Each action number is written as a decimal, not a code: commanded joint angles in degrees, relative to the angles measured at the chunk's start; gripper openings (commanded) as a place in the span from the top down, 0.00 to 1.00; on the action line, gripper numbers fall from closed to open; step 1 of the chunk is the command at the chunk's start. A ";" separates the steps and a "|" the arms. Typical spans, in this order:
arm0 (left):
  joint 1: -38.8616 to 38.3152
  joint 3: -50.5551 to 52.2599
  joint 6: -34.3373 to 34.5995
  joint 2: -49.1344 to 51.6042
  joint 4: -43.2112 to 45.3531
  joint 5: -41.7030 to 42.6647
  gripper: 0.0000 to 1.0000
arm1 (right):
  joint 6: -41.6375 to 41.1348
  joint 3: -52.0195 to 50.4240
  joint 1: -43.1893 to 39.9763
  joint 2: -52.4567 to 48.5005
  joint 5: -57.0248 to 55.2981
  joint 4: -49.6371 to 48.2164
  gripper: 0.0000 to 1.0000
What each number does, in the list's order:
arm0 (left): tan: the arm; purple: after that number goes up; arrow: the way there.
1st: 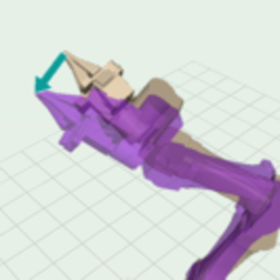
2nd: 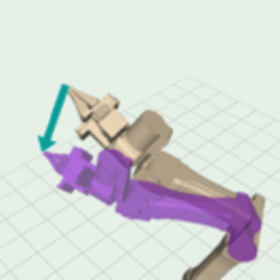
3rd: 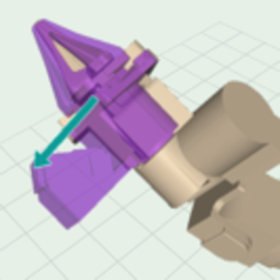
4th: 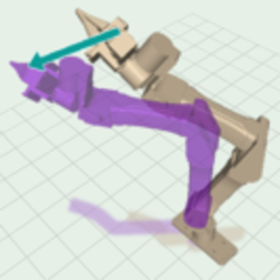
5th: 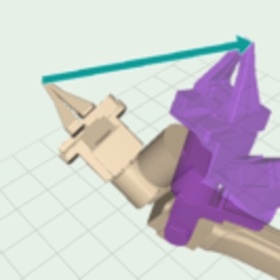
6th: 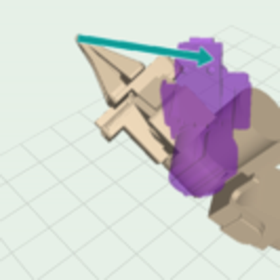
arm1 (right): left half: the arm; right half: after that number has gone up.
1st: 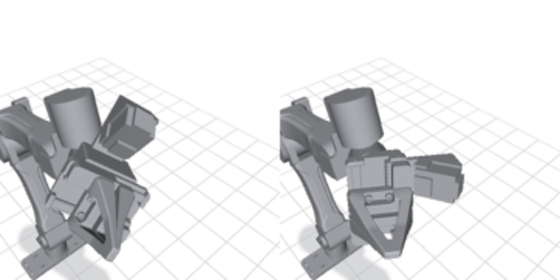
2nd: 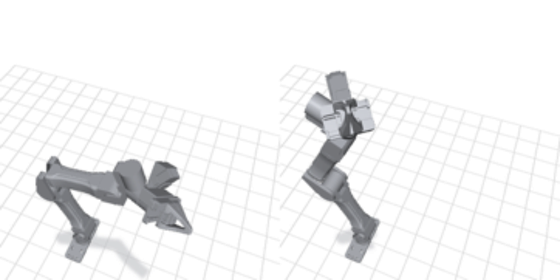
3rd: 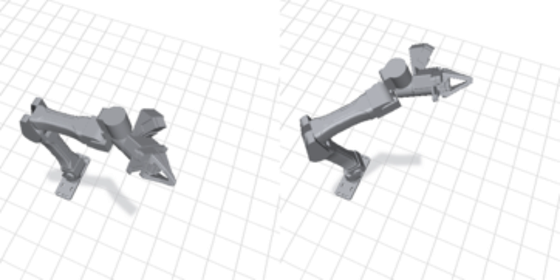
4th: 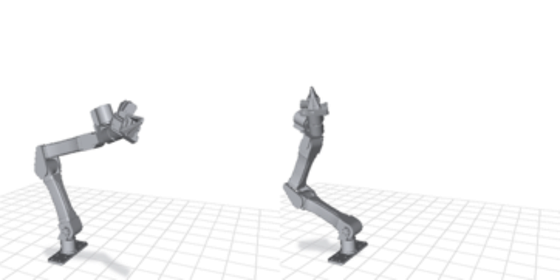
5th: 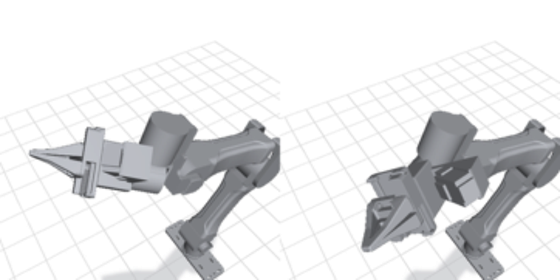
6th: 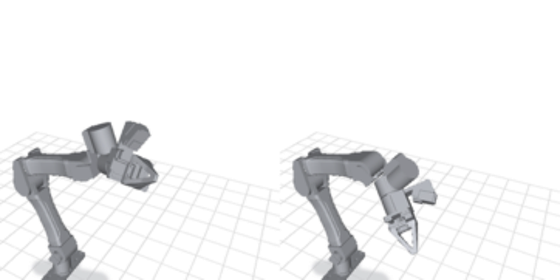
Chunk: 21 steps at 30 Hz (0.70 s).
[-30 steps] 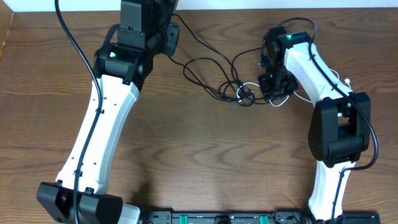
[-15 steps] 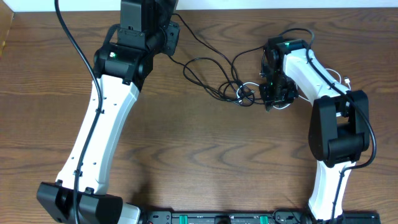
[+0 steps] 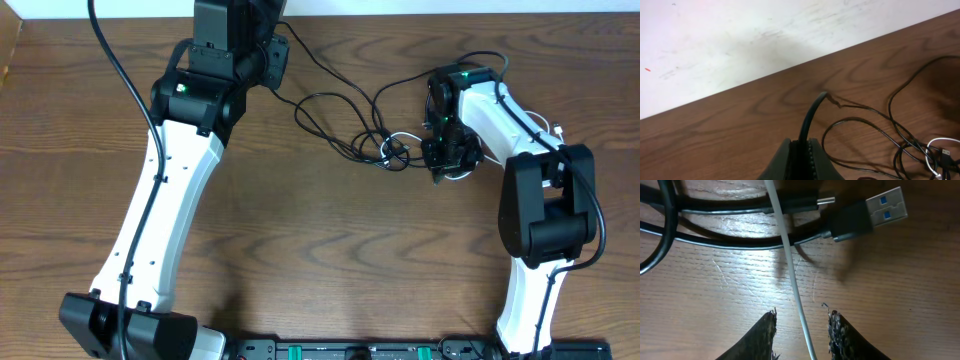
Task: Untangle cables
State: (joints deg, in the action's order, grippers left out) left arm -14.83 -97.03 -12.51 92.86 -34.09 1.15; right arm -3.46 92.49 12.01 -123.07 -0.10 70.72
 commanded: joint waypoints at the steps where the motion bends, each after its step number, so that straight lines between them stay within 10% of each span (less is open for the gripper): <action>1: 0.13 -0.17 -0.79 -0.37 0.31 -0.28 0.93 | -0.79 -0.44 -0.42 -0.17 -1.11 -0.04 0.89; 21: 1.44 -0.17 -0.96 -0.37 0.31 -0.28 0.92 | -8.02 0.44 -1.18 9.94 -8.98 -5.18 0.98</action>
State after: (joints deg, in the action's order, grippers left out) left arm -14.33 -97.03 -12.53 92.86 -34.09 1.15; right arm -9.98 92.40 11.94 -119.37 -6.07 65.60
